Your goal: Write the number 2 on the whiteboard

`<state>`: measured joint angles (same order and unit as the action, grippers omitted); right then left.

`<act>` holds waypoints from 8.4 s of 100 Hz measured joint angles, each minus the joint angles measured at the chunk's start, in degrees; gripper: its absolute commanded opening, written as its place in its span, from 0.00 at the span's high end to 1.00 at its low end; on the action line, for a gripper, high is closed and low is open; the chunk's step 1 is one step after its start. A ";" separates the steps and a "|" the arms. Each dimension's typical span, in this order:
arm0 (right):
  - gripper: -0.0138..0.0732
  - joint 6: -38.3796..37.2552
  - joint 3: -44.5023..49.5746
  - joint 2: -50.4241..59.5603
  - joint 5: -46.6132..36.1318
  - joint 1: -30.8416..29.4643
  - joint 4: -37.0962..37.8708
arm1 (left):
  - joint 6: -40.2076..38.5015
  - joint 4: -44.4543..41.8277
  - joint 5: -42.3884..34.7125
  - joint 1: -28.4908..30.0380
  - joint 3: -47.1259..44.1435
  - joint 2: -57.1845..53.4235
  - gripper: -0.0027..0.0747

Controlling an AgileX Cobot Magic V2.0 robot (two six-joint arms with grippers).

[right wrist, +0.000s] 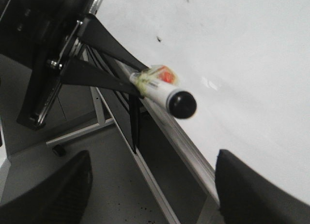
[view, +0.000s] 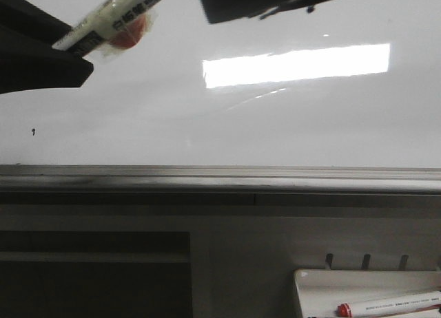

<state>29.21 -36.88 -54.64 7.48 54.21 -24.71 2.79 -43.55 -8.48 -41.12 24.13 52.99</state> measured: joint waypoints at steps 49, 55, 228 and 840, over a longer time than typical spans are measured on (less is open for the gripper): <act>0.33 0.14 -8.65 -12.38 -4.79 2.08 3.85 | 0.00 -0.22 0.00 0.00 -0.09 0.00 0.99; 0.41 0.14 -9.36 -12.74 -4.06 2.08 3.84 | 0.00 -0.22 0.00 0.00 -0.09 0.00 0.99; 0.92 0.41 -22.87 -22.92 2.16 -9.44 2.95 | -4.09 27.41 14.91 18.39 -0.33 -28.36 0.99; 0.68 -1.69 -26.87 -14.62 25.63 -12.70 1.08 | -4.52 57.79 21.16 15.89 12.43 -1.45 0.58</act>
<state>27.52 -63.75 -69.26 33.11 41.52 -23.62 -1.74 14.24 12.68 -25.23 36.56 51.55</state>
